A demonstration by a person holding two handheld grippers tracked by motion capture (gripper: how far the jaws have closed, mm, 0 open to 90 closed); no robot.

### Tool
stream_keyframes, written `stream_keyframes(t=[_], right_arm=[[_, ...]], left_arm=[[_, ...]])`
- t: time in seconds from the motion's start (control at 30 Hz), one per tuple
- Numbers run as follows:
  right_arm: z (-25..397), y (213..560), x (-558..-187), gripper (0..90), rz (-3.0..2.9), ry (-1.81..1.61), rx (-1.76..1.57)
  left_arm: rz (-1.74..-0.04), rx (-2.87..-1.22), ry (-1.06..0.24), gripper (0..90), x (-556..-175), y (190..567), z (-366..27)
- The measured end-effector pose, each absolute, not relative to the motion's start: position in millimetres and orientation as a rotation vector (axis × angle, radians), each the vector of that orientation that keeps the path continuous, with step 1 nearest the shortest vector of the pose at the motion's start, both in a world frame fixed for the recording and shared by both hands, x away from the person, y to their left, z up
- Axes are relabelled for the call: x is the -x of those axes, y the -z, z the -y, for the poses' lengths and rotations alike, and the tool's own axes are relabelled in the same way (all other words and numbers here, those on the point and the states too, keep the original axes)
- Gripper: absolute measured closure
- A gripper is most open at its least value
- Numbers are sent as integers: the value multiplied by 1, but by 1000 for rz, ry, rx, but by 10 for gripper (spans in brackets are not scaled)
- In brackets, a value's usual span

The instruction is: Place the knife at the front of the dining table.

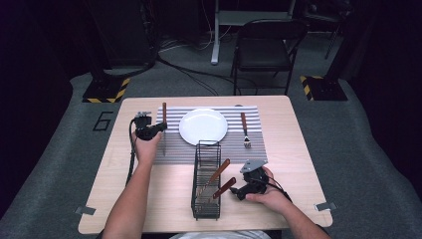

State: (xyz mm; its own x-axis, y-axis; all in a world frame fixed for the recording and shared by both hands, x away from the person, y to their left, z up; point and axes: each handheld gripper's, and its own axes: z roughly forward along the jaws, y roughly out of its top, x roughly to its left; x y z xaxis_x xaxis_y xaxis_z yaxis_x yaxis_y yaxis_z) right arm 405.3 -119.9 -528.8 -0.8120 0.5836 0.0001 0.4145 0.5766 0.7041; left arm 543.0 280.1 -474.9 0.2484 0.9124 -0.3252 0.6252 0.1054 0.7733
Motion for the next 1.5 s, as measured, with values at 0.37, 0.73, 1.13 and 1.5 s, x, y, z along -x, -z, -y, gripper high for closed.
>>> stream_keyframes(t=[0.37,0.73,1.13,1.5], right_arm=[[120,529,-405,0,-2579,-1061,-826],[120,529,-405,0,-2580,-1060,-829],[120,529,-405,0,-2575,-1065,-825],[120,529,-405,0,-2581,-1060,-829]], left_arm=[[-1508,-1577,-354,804,-551,485,-281],[-1547,-1516,-296,805,-558,497,-287],[-1577,-1472,-235,803,-565,511,-291],[-1609,-1438,-199,802,-570,520,-291]])
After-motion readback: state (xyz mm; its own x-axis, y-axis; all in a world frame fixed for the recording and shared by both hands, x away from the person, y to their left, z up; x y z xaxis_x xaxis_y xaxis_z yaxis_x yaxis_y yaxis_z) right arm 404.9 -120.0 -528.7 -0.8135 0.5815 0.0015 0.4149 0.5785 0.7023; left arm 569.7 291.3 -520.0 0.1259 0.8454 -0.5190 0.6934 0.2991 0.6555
